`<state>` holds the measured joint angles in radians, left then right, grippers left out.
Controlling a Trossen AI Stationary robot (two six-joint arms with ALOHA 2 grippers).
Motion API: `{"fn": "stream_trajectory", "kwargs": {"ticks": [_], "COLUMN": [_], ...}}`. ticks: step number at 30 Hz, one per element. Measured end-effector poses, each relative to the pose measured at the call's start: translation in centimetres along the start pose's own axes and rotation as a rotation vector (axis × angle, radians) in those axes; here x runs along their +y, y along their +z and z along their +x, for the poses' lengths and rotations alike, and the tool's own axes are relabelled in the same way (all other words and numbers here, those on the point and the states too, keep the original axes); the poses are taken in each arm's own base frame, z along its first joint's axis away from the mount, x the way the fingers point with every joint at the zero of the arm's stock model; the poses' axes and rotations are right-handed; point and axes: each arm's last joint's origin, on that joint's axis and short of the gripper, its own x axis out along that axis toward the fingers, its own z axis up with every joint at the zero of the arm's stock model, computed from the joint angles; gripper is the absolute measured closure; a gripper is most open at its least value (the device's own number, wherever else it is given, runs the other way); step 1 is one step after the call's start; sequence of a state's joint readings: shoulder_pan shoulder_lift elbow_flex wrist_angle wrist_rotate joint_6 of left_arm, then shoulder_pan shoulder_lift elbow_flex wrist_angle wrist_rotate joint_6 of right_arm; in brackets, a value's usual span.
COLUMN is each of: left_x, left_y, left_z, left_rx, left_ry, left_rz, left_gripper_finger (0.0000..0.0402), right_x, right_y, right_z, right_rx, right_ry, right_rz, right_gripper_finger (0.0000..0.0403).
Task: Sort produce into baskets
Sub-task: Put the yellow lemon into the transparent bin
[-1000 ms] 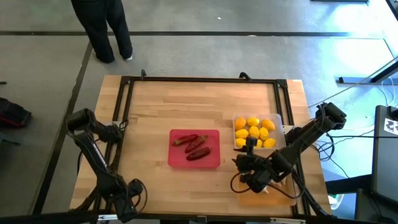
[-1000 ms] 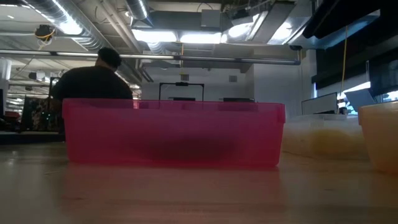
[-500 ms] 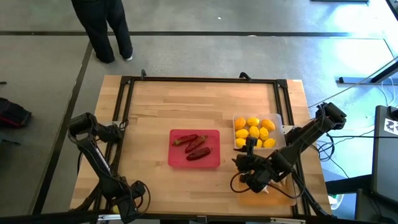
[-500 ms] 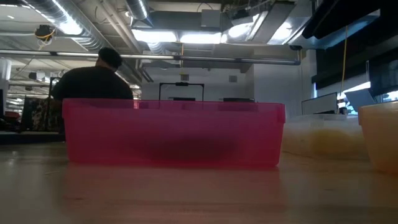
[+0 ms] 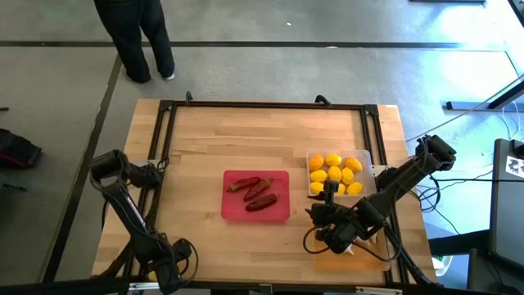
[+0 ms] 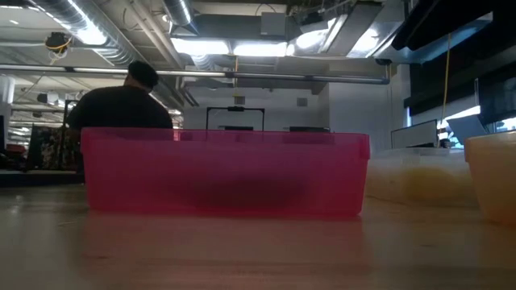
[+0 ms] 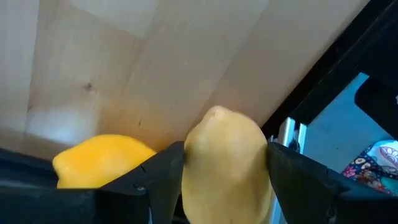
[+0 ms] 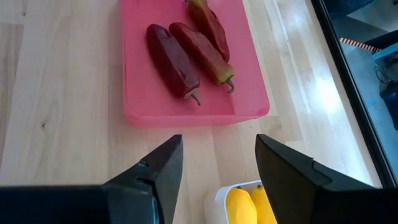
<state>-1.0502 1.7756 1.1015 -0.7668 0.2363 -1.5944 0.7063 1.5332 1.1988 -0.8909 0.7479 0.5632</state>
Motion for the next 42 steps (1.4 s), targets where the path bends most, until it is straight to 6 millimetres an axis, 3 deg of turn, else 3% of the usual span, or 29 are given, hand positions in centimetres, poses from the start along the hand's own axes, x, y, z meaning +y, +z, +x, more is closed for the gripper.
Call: {"fn": "stream_trajectory", "kwargs": {"ticks": [8, 19, 26, 34, 42], "left_x": [0.2, 0.3, 0.4, 0.0, 0.0], "left_y": [-0.5, -0.2, -0.5, -0.8, -0.7], "left_z": [0.4, 0.5, 0.3, 1.4, 1.7], "left_rx": [0.047, 0.084, 0.236, 0.250, 0.249], "left_ry": [0.022, 0.037, 0.045, 0.053, 0.058], "left_rz": [0.046, 0.053, 0.050, 0.069, 0.085], "left_gripper_finger": [0.0143, 0.0141, 0.0141, 0.0141, 0.0200], "right_x": [0.0, 0.0, 0.0, 0.0, 0.0], "right_y": [0.0, 0.0, 0.0, 0.0, 0.0], "right_z": [0.0, 0.0, 0.0, 0.0, 0.0], "right_rx": [0.000, -0.001, -0.001, 0.001, 0.001], "right_ry": [0.000, 0.000, 0.000, -0.001, -0.001], "right_rz": [0.000, 0.000, 0.002, 0.002, 0.003], "right_gripper_finger": [0.0205, 0.0205, 0.0205, 0.0205, 0.0205]}}
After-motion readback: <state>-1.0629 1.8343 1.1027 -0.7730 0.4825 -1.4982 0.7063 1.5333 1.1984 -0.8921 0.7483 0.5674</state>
